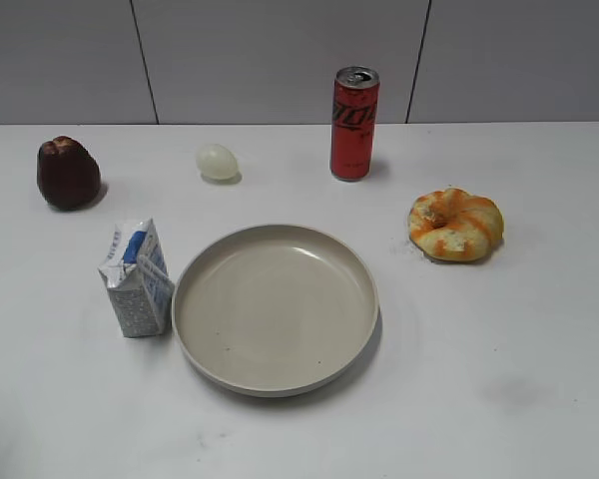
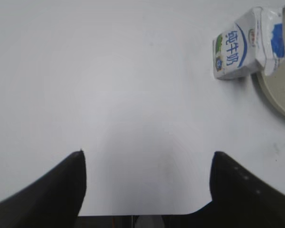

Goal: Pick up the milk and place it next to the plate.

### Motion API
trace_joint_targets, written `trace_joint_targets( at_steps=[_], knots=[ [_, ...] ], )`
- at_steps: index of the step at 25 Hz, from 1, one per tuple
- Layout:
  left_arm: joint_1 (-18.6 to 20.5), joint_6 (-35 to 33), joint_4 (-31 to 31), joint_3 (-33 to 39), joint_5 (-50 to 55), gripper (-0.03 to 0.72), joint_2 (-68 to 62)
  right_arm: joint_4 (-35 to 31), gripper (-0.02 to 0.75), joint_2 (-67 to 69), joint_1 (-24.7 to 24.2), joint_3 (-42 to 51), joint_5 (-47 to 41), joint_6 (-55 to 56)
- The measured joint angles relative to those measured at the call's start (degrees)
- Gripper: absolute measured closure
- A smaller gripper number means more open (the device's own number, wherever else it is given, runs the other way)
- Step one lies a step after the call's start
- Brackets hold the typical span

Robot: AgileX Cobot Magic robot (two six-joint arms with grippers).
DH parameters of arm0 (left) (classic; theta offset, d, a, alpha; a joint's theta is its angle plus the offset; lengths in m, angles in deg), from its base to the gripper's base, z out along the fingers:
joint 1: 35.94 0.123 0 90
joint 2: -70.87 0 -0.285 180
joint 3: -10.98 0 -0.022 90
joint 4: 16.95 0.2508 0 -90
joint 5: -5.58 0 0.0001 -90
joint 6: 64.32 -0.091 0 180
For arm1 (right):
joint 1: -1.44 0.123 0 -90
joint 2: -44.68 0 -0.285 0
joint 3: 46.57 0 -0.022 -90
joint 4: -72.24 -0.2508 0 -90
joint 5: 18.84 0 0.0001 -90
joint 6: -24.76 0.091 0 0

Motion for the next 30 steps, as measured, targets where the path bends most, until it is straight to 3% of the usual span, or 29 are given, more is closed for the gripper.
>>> trace_joint_targets(
  at_steps=[5,12,20,30],
  knots=[
    [0.0,-0.1,0.7,10.9,-1.8,0.092,17.0,0.0,0.238,0.0,0.0,0.0,0.0,0.0],
    [0.0,0.9,2.2,18.9,-3.6,0.094,35.8,0.0,0.238,0.0,0.0,0.0,0.0,0.0],
    [0.0,2.3,2.9,19.6,-4.5,0.095,47.6,0.0,0.238,0.0,0.0,0.0,0.0,0.0],
    [-0.6,2.3,3.0,19.6,-4.5,0.095,47.8,0.0,0.238,0.0,0.0,0.0,0.0,0.0]
  ],
)
